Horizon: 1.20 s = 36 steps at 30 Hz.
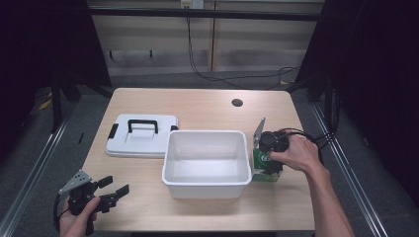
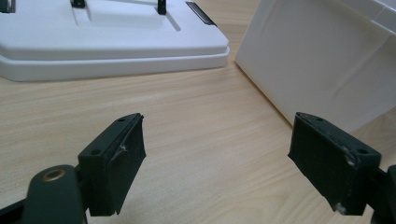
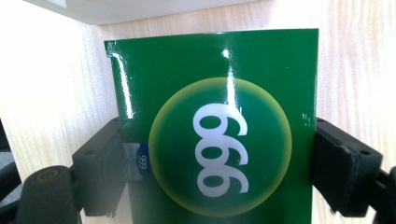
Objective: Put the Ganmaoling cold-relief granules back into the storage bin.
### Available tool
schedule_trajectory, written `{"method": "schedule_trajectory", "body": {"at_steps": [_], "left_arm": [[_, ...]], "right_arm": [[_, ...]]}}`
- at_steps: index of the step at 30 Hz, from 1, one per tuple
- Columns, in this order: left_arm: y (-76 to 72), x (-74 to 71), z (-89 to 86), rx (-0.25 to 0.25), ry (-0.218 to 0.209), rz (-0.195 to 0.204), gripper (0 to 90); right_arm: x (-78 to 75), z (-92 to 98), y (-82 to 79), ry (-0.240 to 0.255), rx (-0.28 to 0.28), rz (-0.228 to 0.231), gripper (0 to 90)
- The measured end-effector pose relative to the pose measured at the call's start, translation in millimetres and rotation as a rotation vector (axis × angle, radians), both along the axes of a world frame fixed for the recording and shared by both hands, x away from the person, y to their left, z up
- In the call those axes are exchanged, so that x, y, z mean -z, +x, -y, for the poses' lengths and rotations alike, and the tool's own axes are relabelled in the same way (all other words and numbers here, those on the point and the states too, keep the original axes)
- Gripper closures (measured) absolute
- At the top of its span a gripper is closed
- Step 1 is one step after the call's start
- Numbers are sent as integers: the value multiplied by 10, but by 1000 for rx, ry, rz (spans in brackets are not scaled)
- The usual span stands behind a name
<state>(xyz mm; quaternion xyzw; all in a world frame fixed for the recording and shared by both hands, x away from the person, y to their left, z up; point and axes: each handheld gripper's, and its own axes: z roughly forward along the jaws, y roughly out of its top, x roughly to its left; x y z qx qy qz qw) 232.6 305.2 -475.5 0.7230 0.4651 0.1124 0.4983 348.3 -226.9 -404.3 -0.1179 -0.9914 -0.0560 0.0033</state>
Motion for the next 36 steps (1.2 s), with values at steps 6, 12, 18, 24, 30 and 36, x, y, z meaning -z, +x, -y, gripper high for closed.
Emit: {"method": "schedule_trajectory", "body": {"at_steps": [6, 12, 18, 24, 30, 36], "left_arm": [[0, -2, -2, 1, -2, 2, 178], [2, -1, -3, 1, -3, 2, 178], [3, -2, -4, 1, -2, 2, 178], [0, -2, 0, 0, -3, 2, 178], [3, -1, -1, 1, -5, 2, 178], [-1, -5, -7, -1, -2, 3, 178]], "right_arm": [[-102, -16, -7, -5, 10, 5, 155], [-161, -23, -16, 2, 4, 14, 155], [-221, -20, -34, 4, 11, 16, 155], [-302, -34, -42, 0, -8, 20, 155], [-398, -41, -45, 8, 12, 29, 156], [-488, -60, -43, 2, 22, 31, 156]]}}
